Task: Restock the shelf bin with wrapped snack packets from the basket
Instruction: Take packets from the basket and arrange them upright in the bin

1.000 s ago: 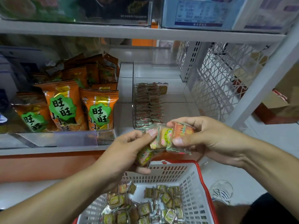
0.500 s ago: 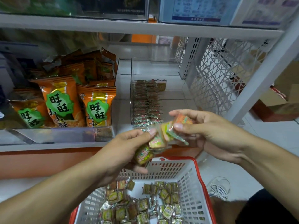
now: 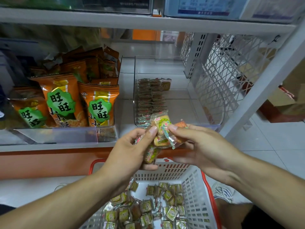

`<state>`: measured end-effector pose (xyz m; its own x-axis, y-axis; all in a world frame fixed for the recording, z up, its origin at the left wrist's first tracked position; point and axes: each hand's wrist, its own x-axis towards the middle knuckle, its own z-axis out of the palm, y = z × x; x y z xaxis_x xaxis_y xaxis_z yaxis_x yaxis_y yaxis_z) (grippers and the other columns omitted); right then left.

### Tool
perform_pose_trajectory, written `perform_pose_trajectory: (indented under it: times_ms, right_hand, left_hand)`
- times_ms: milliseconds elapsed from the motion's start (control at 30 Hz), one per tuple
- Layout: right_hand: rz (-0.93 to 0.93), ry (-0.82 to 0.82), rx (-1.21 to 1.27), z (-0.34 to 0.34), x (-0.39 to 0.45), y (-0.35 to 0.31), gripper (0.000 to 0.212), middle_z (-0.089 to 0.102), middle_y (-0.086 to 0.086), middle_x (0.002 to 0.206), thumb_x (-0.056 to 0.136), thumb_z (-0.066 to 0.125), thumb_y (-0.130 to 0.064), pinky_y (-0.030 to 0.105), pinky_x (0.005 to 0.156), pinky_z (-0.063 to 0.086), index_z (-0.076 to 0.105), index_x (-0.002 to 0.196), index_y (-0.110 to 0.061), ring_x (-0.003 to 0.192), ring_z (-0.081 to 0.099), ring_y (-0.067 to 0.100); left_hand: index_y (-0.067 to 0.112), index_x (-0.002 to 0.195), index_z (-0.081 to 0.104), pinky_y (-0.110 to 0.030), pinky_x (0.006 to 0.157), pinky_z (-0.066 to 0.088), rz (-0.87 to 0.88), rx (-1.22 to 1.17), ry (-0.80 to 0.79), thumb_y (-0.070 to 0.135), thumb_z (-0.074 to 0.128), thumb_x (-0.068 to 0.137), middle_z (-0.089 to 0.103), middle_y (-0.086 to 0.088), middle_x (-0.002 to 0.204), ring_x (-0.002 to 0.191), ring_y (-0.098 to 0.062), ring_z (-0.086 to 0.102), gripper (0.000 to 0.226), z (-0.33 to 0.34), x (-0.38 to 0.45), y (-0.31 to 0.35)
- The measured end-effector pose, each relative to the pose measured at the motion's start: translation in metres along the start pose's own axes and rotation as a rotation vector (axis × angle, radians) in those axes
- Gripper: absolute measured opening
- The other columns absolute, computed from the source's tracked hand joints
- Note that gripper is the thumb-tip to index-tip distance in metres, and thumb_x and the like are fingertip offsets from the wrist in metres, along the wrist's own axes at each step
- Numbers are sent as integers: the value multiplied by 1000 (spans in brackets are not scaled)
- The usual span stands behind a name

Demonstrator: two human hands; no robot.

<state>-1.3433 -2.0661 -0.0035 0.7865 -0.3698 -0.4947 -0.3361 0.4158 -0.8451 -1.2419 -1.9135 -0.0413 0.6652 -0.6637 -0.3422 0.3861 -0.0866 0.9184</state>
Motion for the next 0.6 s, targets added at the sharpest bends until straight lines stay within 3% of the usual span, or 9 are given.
perform_pose_trajectory:
  times_ms: [100,233,400,600]
  right_hand:
    - [-25,-43,174,3,-1,-1,43,76,17,104,79,75,-16,42,85,62,68,117,3,99,74,26]
    - [-60,-30,127,4,0,3,33,74,6,84,78,78,-18,36,78,62,71,107,-4,82,73,15]
    - [-74,-22,-160,-3,1,2,34,77,6,100,75,81,-43,33,73,61,77,100,-21,89,75,17]
    - [-383,135,-138,-15,2,-13,36,74,-3,89,73,78,-52,20,48,46,79,98,-26,68,61,8]
  left_hand:
    - [15,103,71,-30,59,62,-22,-5,-4,64,71,74,79,-7,96,81,-18,77,57,1,-1,0]
    - [12,108,70,-33,60,62,-47,-1,-10,63,78,70,79,-6,102,88,-19,78,64,1,-2,3]
    - [13,121,69,-32,61,61,-138,-19,-41,58,79,71,78,-8,110,84,-15,74,68,1,0,7]
    - [15,114,73,-35,62,63,-145,-87,-63,53,81,66,76,-8,98,83,-18,71,61,-3,3,10]
